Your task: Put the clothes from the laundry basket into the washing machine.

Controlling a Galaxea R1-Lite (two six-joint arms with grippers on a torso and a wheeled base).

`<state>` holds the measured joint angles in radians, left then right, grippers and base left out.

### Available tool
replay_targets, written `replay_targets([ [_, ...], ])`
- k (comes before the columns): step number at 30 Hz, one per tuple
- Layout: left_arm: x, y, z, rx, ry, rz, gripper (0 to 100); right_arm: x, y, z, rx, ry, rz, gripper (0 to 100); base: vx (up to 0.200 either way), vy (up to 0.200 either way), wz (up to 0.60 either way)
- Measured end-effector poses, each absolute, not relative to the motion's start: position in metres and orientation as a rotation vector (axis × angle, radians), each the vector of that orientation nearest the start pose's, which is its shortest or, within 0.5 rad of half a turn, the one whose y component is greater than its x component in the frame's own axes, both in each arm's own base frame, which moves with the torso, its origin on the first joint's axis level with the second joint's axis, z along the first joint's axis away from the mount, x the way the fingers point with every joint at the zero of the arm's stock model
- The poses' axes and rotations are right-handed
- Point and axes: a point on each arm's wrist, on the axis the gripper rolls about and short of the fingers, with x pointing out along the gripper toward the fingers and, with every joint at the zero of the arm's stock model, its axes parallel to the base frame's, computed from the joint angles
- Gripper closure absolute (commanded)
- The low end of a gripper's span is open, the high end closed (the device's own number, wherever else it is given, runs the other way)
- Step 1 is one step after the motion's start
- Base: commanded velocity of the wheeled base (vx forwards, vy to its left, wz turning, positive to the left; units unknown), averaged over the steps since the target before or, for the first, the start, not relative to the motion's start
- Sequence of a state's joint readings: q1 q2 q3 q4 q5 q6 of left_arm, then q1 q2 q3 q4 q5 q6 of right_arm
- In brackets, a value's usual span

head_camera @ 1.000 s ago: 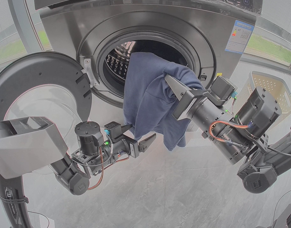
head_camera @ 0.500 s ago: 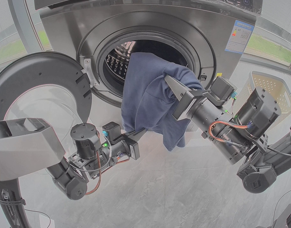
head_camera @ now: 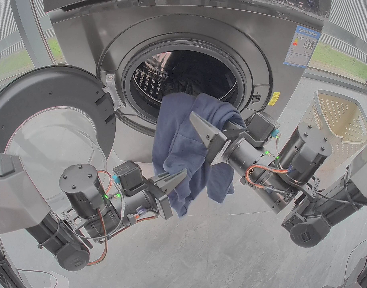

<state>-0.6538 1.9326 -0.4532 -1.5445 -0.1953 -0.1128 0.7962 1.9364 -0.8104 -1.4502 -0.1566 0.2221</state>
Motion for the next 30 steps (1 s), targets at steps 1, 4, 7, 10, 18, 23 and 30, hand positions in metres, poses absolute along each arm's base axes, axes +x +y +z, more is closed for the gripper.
replay_targets([
  [1, 0.236, -0.186, 0.124, -0.13, -0.032, -0.853, 100, 0.246, 0.246, 0.185, 0.362, -0.216, 0.665, 0, 0.0, 0.0, 0.0],
  [4, 0.24, -0.189, 0.137, -0.159, -0.083, -0.854, 100, 0.246, 0.246, 0.178, 0.352, -0.195, 0.663, 0, 0.0, 0.0, 0.0],
  [7, 0.246, -0.193, 0.15, -0.182, -0.13, -0.852, 100, 0.243, 0.242, 0.172, 0.339, -0.17, 0.659, 0, 0.0, 0.0, 0.0],
  [10, 0.25, -0.195, 0.159, -0.197, -0.159, -0.844, 100, 0.241, 0.235, 0.17, 0.333, -0.158, 0.652, 0, 0.0, 0.0, 0.0],
  [18, 0.254, -0.197, 0.169, -0.222, -0.198, -0.838, 100, 0.244, 0.218, 0.17, 0.365, -0.146, 0.615, 0, 0.0, 0.0, 0.0],
  [23, 0.26, -0.196, 0.178, -0.229, -0.227, -0.813, 100, 0.244, 0.208, 0.162, 0.344, -0.119, 0.605, 0, 0.0, 0.0, 0.0],
  [30, 0.27, -0.198, 0.203, -0.259, -0.296, -0.745, 100, 0.235, 0.2, 0.14, 0.257, -0.05, 0.644, 0, 0.0, 0.0, 0.0],
])
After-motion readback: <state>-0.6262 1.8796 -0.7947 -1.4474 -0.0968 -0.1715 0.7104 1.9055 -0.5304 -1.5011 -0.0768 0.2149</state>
